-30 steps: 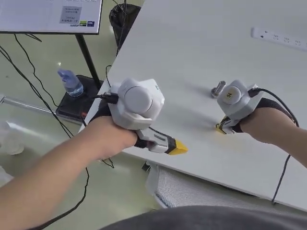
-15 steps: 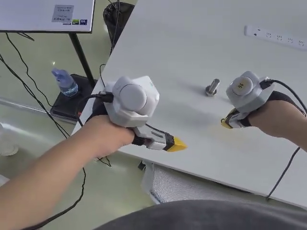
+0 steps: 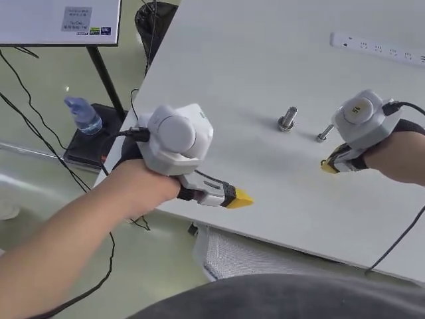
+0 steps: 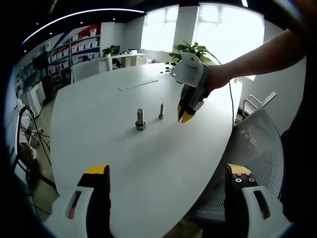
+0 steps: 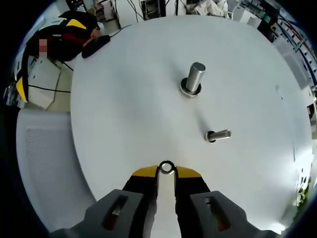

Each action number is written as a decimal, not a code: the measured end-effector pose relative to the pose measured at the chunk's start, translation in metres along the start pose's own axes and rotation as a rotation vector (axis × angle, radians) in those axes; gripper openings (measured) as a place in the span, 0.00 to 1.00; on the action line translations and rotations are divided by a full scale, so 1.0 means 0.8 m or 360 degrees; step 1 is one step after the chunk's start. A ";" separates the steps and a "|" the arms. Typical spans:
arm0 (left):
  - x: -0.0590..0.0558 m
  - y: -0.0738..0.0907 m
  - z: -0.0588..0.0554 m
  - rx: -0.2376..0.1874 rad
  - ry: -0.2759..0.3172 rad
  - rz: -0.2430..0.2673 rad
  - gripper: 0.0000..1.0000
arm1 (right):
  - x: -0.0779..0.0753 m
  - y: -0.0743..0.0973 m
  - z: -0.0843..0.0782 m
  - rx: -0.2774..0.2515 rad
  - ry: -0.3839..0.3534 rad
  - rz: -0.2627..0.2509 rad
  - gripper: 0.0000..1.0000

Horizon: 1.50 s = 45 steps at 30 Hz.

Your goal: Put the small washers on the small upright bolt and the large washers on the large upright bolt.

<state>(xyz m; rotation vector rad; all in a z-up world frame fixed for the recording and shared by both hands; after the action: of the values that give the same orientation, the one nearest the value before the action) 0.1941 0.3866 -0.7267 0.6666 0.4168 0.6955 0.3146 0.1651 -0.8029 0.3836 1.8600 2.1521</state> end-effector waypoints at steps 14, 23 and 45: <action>-0.001 -0.005 0.001 -0.0005 0.0035 0.0009 0.99 | -0.043 0.015 0.005 -0.0034 -0.0057 -0.0018 0.13; 0.001 -0.006 0.001 -0.0001 0.0038 0.0010 0.99 | -0.052 0.030 0.022 -0.0056 -0.0046 -0.0034 0.13; -0.001 -0.011 -0.001 0.0031 0.0022 -0.0022 0.95 | -0.074 0.041 0.053 -0.0100 0.0005 -0.0076 0.13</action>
<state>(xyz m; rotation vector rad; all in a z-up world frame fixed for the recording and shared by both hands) 0.1972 0.3813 -0.7336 0.6769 0.4407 0.6839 0.3844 0.1779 -0.7656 0.3198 1.7794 2.1747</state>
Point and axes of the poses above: the centre of the closed fingertips' face, and the gripper's own axes: y roughly backward along the fingers, x roughly to its left, z roughly out of its top, the point moved 4 cm from there along y, roughly backward along the fingers, and after that the axes turned 5 degrees about x, right-handed, at the moved point
